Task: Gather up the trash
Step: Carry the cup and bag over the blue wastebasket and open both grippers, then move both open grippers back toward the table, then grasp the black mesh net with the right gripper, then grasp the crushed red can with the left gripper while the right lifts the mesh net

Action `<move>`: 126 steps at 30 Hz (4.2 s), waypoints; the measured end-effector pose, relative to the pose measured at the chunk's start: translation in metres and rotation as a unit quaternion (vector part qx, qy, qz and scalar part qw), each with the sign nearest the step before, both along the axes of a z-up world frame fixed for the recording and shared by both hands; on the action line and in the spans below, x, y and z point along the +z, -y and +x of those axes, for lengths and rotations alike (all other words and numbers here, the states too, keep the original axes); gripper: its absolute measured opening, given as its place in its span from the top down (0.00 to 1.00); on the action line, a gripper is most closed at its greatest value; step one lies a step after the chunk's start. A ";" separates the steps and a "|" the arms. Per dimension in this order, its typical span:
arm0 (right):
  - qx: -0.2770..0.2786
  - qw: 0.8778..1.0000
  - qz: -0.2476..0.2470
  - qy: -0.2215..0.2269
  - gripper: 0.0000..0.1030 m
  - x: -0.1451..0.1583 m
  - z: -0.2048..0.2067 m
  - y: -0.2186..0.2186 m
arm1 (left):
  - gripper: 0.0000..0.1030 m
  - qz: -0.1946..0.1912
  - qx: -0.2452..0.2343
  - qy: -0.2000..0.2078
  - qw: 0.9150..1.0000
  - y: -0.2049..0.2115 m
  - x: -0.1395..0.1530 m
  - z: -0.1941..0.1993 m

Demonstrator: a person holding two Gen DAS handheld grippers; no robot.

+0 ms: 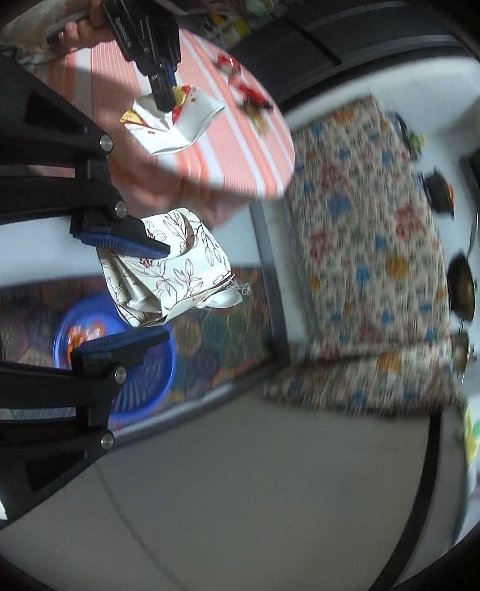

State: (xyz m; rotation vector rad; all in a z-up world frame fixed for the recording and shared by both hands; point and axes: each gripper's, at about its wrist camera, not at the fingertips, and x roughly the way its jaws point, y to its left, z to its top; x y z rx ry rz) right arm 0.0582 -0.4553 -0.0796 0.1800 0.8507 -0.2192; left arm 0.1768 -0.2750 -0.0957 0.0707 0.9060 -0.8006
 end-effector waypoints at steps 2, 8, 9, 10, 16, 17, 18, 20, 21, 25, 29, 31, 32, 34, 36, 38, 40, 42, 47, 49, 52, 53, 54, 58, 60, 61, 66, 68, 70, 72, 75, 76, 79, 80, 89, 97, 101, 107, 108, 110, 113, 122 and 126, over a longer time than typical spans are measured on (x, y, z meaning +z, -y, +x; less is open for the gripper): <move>-0.021 1.000 -0.001 -0.008 0.62 -0.009 -0.006 0.024 | 0.95 0.004 -0.009 -0.007 1.000 0.031 -0.011 0.003; -0.056 0.998 -0.001 -0.038 0.62 -0.051 -0.008 0.075 | 0.95 0.018 -0.015 -0.035 0.999 0.091 -0.050 0.020; -0.059 0.997 0.000 -0.045 0.61 -0.061 -0.006 0.081 | 0.95 0.021 -0.015 -0.040 0.999 0.097 -0.057 0.024; -0.061 0.997 0.000 -0.050 0.61 -0.067 -0.007 0.089 | 0.95 0.026 -0.016 -0.043 0.999 0.103 -0.064 0.027; -0.067 0.996 0.011 -0.062 0.58 -0.101 -0.001 0.113 | 0.91 0.035 -0.011 -0.054 0.998 0.132 -0.093 0.038; -0.065 0.996 0.015 -0.062 0.54 -0.105 0.001 0.116 | 0.74 0.032 -0.010 -0.060 0.998 0.136 -0.099 0.043; -0.063 0.996 0.023 -0.060 0.52 -0.110 0.002 0.119 | 0.62 0.025 -0.010 -0.069 0.997 0.139 -0.105 0.047; -0.062 0.996 0.040 -0.055 0.47 -0.119 0.003 0.126 | 0.42 0.009 -0.006 -0.076 0.997 0.144 -0.112 0.052; -0.066 0.995 0.046 -0.054 0.47 -0.123 0.004 0.130 | 0.42 0.004 -0.007 -0.081 0.997 0.146 -0.114 0.054; -0.078 0.996 0.032 -0.035 0.47 -0.117 0.001 0.134 | 0.40 -0.005 -0.006 -0.083 0.997 0.140 -0.107 0.052; -0.096 0.995 -0.025 0.000 0.47 -0.098 -0.004 0.127 | 0.34 -0.013 -0.006 -0.059 0.998 0.109 -0.077 0.041; -0.095 0.994 -0.044 0.012 0.46 -0.089 -0.003 0.119 | 0.28 -0.020 -0.004 -0.043 0.999 0.080 -0.057 0.033; -0.091 0.994 -0.056 0.020 0.43 -0.083 -0.002 0.110 | 0.24 -0.020 0.000 -0.031 0.999 0.061 -0.045 0.028; -0.076 0.993 -0.077 0.037 0.33 -0.072 0.002 0.088 | 0.18 -0.012 0.015 -0.003 1.000 0.015 -0.026 0.018; -0.053 0.993 -0.092 0.048 0.31 -0.061 0.009 0.062 | 0.14 0.006 0.036 0.016 0.999 -0.027 -0.014 0.013; -0.024 0.994 -0.097 0.053 0.31 -0.050 0.017 0.032 | 0.13 0.031 0.069 0.025 0.997 -0.072 -0.011 0.012; 0.005 0.994 -0.095 0.057 0.31 -0.041 0.027 -0.002 | 0.13 0.049 0.107 0.022 0.993 -0.120 -0.013 0.013; 0.047 0.994 -0.080 0.059 0.31 -0.032 0.044 -0.050 | 0.13 0.073 0.147 0.021 0.986 -0.167 -0.020 0.019; 0.149 0.987 -0.049 0.038 0.31 -0.030 0.080 -0.164 | 0.13 0.133 0.240 0.033 0.961 -0.271 -0.044 0.036; 0.181 0.982 -0.045 0.027 0.31 -0.034 0.094 -0.206 | 0.13 0.140 0.265 0.029 0.954 -0.303 -0.052 0.044; 0.225 0.974 -0.035 -0.006 0.31 -0.051 0.125 -0.269 | 0.13 0.149 0.292 0.018 0.945 -0.344 -0.066 0.061; 0.233 0.972 -0.033 -0.013 0.31 -0.057 0.132 -0.282 | 0.13 0.154 0.299 0.018 0.942 -0.352 -0.070 0.065; 0.240 0.970 -0.033 -0.023 0.31 -0.065 0.142 -0.297 | 0.13 0.157 0.306 0.016 0.939 -0.361 -0.074 0.070; 0.243 0.969 -0.023 -0.033 0.31 -0.081 0.170 -0.321 | 0.11 0.141 0.324 0.009 0.935 -0.390 -0.081 0.082; 0.235 0.972 -0.017 -0.024 0.31 -0.079 0.188 -0.326 | 0.07 0.143 0.328 0.016 0.934 -0.396 -0.082 0.082; 0.230 0.973 -0.012 -0.017 0.31 -0.075 0.199 -0.330 | 0.04 0.138 0.332 0.013 0.933 -0.400 -0.084 0.084; 0.202 0.979 0.028 0.004 0.31 -0.062 0.271 -0.343 | 0.01 0.141 0.334 0.011 0.932 -0.397 -0.084 0.083; 0.181 0.982 0.048 0.006 0.31 -0.065 0.298 -0.340 | 0.01 0.139 0.334 0.010 0.932 -0.396 -0.085 0.083; 0.161 0.985 0.069 0.007 0.39 -0.070 0.319 -0.337 | 0.00 0.139 0.334 0.009 0.932 -0.395 -0.085 0.083; 0.154 0.985 0.081 0.011 0.76 -0.075 0.334 -0.334 | 0.00 0.137 0.333 0.008 0.933 -0.396 -0.085 0.082; 0.164 0.983 0.087 0.008 0.89 -0.080 0.333 -0.334 | 0.01 0.137 0.334 0.009 0.933 -0.396 -0.085 0.080; 0.168 0.982 0.086 0.008 0.89 -0.080 0.327 -0.334 | 0.01 0.137 0.334 0.009 0.933 -0.396 -0.084 0.080; 0.181 0.981 0.065 -0.007 0.89 -0.079 0.289 -0.336 | 0.01 0.136 0.334 0.009 0.933 -0.396 -0.084 0.080; 0.185 0.981 0.061 -0.014 0.89 -0.080 0.277 -0.336 | 0.01 0.135 0.334 0.009 0.933 -0.396 -0.084 0.080; 0.235 0.971 -0.033 -0.036 0.31 -0.099 0.171 -0.355 | 0.01 0.104 0.318 0.004 0.943 -0.411 -0.080 0.080; 0.243 0.968 -0.059 -0.034 0.28 -0.104 0.169 -0.362 | 0.01 0.093 0.327 0.019 0.940 -0.443 -0.066 0.112; 0.243 0.967 -0.063 -0.034 0.27 -0.105 0.168 -0.364 | 0.01 0.102 0.294 0.048 0.949 -0.434 -0.046 0.139; 0.242 0.967 -0.066 -0.033 0.27 -0.106 0.168 -0.366 | 0.04 0.142 0.287 0.065 0.945 -0.422 -0.044 0.193; 0.242 0.967 -0.067 -0.033 0.27 -0.106 0.168 -0.365 | 0.07 0.152 0.287 0.068 0.943 -0.419 -0.046 0.198; 0.242 0.967 -0.068 -0.033 0.27 -0.105 0.168 -0.366 | 0.29 0.172 0.279 0.069 0.942 -0.412 -0.050 0.206; 0.242 0.967 -0.068 -0.033 0.27 -0.106 0.168 -0.366 | 0.46 0.199 0.264 0.085 0.940 -0.405 -0.056 0.204; 0.237 0.969 -0.065 -0.030 0.27 -0.105 0.167 -0.364 | 0.58 0.116 0.281 0.091 0.948 -0.436 -0.035 0.136; 0.242 0.969 -0.041 -0.003 0.27 -0.092 0.154 -0.354 | 0.59 0.088 0.287 0.088 0.950 -0.446 -0.031 0.098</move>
